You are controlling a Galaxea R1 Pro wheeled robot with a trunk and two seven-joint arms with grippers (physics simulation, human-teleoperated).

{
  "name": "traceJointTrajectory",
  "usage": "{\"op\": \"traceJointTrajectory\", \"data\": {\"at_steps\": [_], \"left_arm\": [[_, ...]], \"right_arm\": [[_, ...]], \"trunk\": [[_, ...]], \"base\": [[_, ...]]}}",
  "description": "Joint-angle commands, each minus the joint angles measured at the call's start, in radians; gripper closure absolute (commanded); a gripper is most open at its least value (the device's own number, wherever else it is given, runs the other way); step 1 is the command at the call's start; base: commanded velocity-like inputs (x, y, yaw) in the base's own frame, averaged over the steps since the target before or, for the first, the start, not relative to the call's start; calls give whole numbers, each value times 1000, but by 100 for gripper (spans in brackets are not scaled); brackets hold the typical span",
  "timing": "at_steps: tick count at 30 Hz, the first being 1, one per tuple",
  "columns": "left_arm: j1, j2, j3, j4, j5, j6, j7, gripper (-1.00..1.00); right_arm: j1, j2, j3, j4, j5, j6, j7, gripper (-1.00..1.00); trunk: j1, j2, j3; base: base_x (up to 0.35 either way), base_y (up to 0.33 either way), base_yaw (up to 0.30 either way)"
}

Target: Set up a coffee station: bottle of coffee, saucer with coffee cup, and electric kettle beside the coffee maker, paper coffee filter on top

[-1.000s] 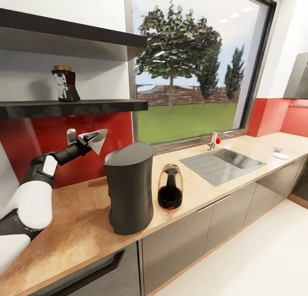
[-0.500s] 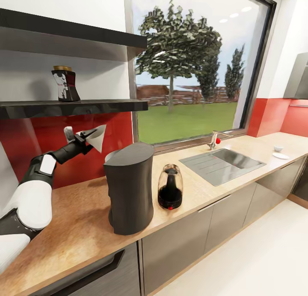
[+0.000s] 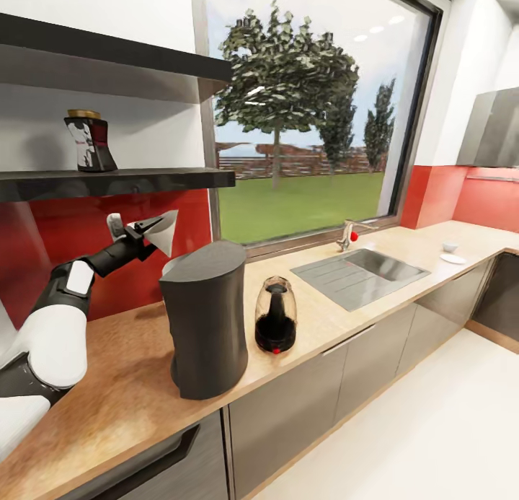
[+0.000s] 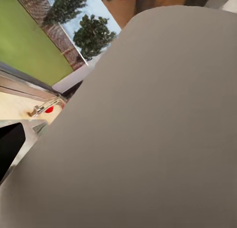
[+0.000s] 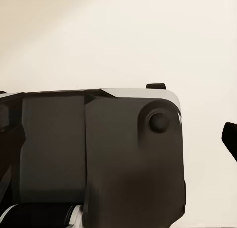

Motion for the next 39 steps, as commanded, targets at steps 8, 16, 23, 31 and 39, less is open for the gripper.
{"op": "traceJointTrajectory", "data": {"at_steps": [8, 16, 23, 31, 39], "left_arm": [[1, 1, 2, 0, -2, 4, -3, 100], [3, 1, 2, 0, -2, 4, -3, 100], [2, 0, 2, 0, -1, 4, -3, 100], [-7, 7, 3, -2, -1, 5, -3, 100], [-8, 7, 4, -4, 1, 33, -3, 100]], "right_arm": [[0, 0, 1, 1, -6, -4, 1, -100], [-1, 0, 1, 1, -6, -4, 1, -100], [-1, 0, 1, 1, -6, -4, 1, -100], [0, 0, 1, 0, -6, -5, 0, -100], [0, 0, 1, 0, -6, -6, 0, -100]], "trunk": [[0, -1, 0], [0, -1, 0], [0, -1, 0], [0, -1, 0], [0, -1, 0]], "base": [[-3, 2, -82], [-41, 39, -2], [0, 0, 0], [0, 0, 0], [-19, 18, 0]]}}
